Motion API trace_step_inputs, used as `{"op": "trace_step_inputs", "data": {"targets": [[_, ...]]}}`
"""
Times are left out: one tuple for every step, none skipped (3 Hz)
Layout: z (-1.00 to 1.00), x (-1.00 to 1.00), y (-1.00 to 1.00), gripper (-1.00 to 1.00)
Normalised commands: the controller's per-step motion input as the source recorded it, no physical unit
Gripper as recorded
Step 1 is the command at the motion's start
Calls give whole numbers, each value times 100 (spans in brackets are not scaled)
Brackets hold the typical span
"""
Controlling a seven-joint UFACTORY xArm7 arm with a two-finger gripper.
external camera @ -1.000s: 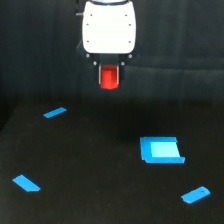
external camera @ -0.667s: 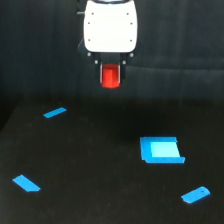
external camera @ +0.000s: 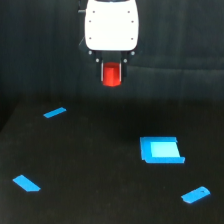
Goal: Pick up the red object from the table
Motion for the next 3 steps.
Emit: {"op": "trace_step_inputs", "data": {"targets": [[-6, 10, 0, -92], [6, 6, 8, -80], [7, 7, 1, -85]]}}
